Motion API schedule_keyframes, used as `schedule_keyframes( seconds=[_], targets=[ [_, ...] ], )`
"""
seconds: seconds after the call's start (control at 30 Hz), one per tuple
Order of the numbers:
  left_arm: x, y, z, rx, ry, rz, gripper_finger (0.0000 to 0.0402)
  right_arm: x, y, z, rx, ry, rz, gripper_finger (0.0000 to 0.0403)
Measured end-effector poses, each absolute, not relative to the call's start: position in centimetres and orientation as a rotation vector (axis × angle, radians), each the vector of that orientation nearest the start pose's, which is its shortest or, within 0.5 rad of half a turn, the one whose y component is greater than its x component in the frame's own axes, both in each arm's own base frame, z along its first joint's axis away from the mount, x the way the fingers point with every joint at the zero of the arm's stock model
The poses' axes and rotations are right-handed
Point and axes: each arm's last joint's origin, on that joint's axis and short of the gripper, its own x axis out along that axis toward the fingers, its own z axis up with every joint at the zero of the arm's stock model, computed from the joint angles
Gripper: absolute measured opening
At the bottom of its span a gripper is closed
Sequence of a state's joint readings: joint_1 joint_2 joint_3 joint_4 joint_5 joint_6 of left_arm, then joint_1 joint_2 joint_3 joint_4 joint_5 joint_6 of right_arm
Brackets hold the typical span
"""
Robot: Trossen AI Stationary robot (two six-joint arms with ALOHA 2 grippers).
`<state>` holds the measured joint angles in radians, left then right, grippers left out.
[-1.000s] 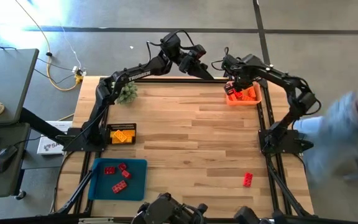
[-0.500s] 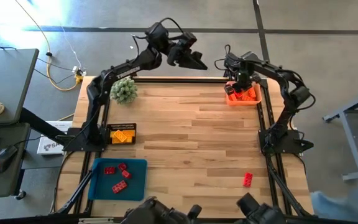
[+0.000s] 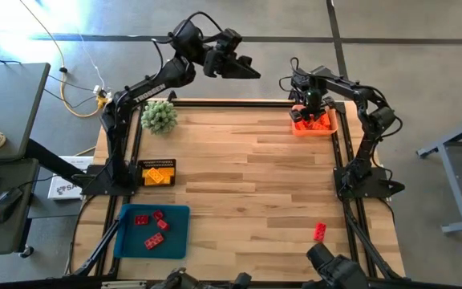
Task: Sort & place blocks by color
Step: Put the orange game piece into the orange bin, then put the red game piece into the blue bin
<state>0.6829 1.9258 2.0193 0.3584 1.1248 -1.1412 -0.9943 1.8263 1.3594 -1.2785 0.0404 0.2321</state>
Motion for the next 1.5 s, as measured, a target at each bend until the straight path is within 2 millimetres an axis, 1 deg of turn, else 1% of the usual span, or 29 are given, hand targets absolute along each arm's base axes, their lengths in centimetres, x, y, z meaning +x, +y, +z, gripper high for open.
schedule_keyframes(
  seconds=[0.17, 0.27, 0.43, 0.53, 0.67, 0.87, 1.03, 1.13, 1.23, 1.4, 1.5],
  targets=[
    [34.7, 24.2, 46.9, -0.766, -0.005, -0.528, 0.012, 17.0, -26.6, 20.7, 0.945, 1.565, -0.98, 0.0143],
    [34.9, 23.9, 46.8, -0.784, 0.011, -0.532, 0.011, 16.9, -26.4, 20.8, 0.943, 1.594, -0.962, 0.0154],
    [35.1, 23.8, 46.7, -0.813, 0.012, -0.517, 0.009, 16.6, -25.9, 21.1, 0.967, 1.632, -0.961, 0.0157],
    [35.2, 24.2, 46.4, -0.855, 0.002, -0.468, 0.0079, 16.6, -25.6, 21.9, 0.947, 1.594, -0.975, 0.0157],
    [35.3, 24.5, 46.0, -0.92, -0.012, -0.389, 0.0064, 16.8, -25.5, 23.2, 0.897, 1.491, -0.999, 0.0157],
    [35.8, 24.6, 46.0, -1.019, -0.093, -0.272, 0.0041, 16.8, -25.5, 25.1, 0.834, 1.334, -1.03, 0.0157],
    [36.1, 24.3, 46.2, -1.065, -0.196, -0.156, 0.0019, 17.0, -25.8, 25.6, 0.784, 1.26, -1.028, 0.0157],
    [36.3, 24.1, 46.5, -1.041, -0.267, -0.076, 0.0005, 17.1, -26.0, 25.6, 0.762, 1.255, -1.017, 0.0157],
    [36.1, 24.2, 46.6, -1.01, -0.32, 0.021, 0.0002, 17.2, -26.1, 25.7, 0.734, 1.25, -1.001, 0.0157],
    [36.2, 23.4, 46.9, -0.812, -0.372, 0.225, 0.0001, 17.4, -26.3, 25.7, 0.715, 1.223, -1.006, 0.0157],
    [36.5, 22.6, 47.1, -0.719, -0.378, 0.277, 0.0, 17.4, -26.4, 25.8, 0.687, 1.225, -0.987, 0.0157]
  ],
)
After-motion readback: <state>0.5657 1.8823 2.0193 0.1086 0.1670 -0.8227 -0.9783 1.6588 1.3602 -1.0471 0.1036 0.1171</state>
